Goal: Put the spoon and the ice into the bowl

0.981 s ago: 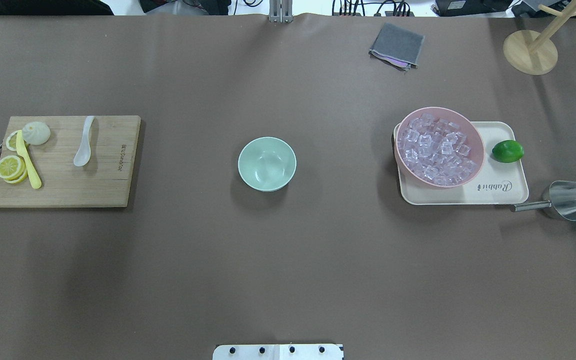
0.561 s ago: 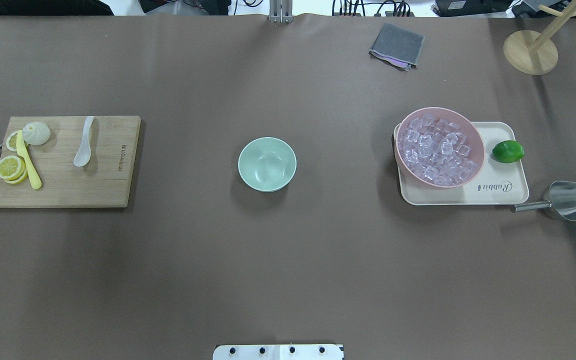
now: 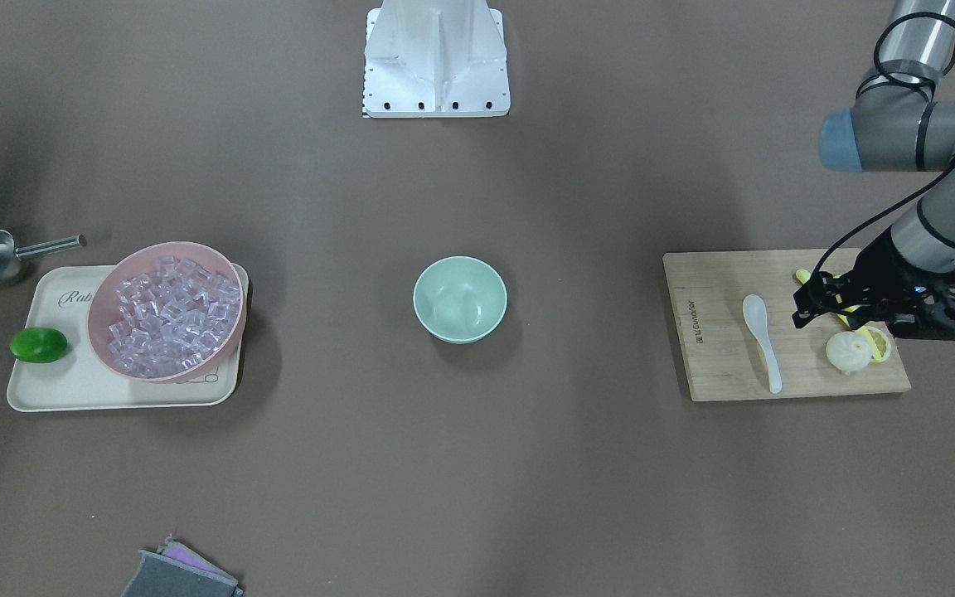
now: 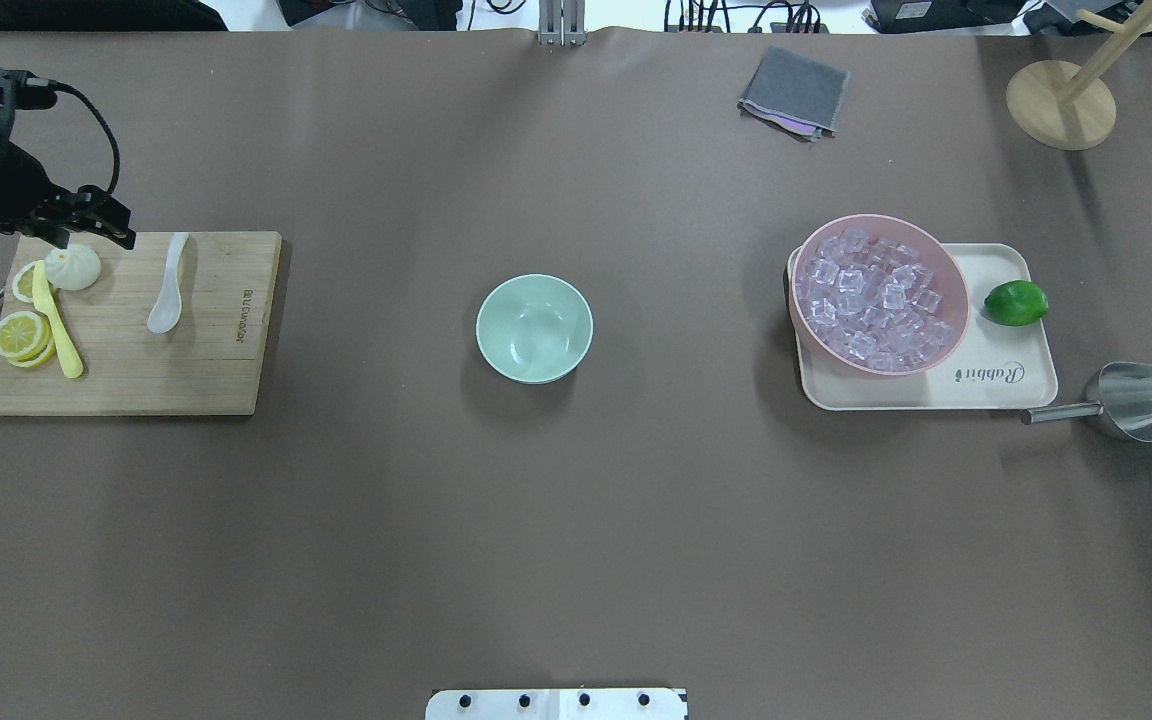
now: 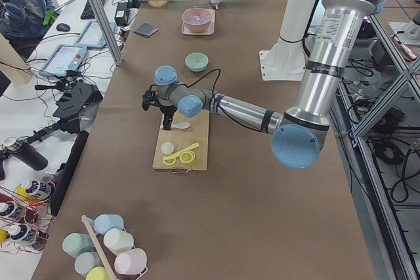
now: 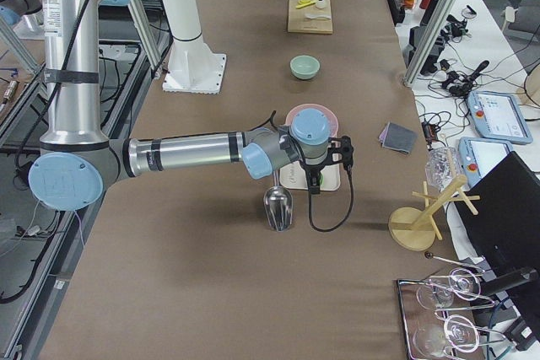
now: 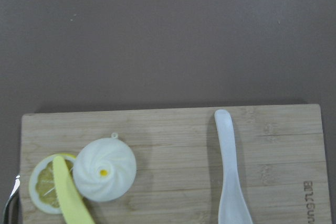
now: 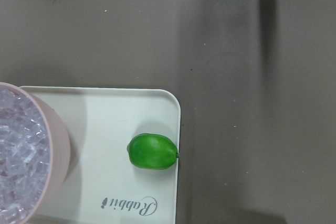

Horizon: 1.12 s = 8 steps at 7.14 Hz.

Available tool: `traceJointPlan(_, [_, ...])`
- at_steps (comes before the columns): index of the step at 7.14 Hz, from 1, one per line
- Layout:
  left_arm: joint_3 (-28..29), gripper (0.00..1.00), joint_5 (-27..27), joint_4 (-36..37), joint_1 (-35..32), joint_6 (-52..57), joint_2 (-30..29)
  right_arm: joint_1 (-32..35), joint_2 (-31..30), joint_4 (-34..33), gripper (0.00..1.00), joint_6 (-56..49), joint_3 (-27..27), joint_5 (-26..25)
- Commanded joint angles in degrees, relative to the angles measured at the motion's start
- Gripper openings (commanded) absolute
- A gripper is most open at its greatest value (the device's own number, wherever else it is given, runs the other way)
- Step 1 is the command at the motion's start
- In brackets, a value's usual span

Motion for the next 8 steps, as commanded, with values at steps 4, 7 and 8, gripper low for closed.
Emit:
traceJointPlan(4, [8.99, 0.64, 4.54, -6.16, 6.36, -3.43, -3.9, -8.16, 3.91, 0.02, 1.0, 10.1, 3.2, -2.98])
traceJointPlan(7, [8.75, 0.0, 4.45, -6.17, 6.71, -3.6, -3.99, -9.85, 4.36, 0.02, 1.0, 11.89, 4.27, -3.96])
traceJointPlan(8, [8.4, 0.0, 4.19, -6.17, 6.71, -3.6, -4.25, -10.11, 4.88, 0.02, 1.0, 12.23, 4.27, -4.05])
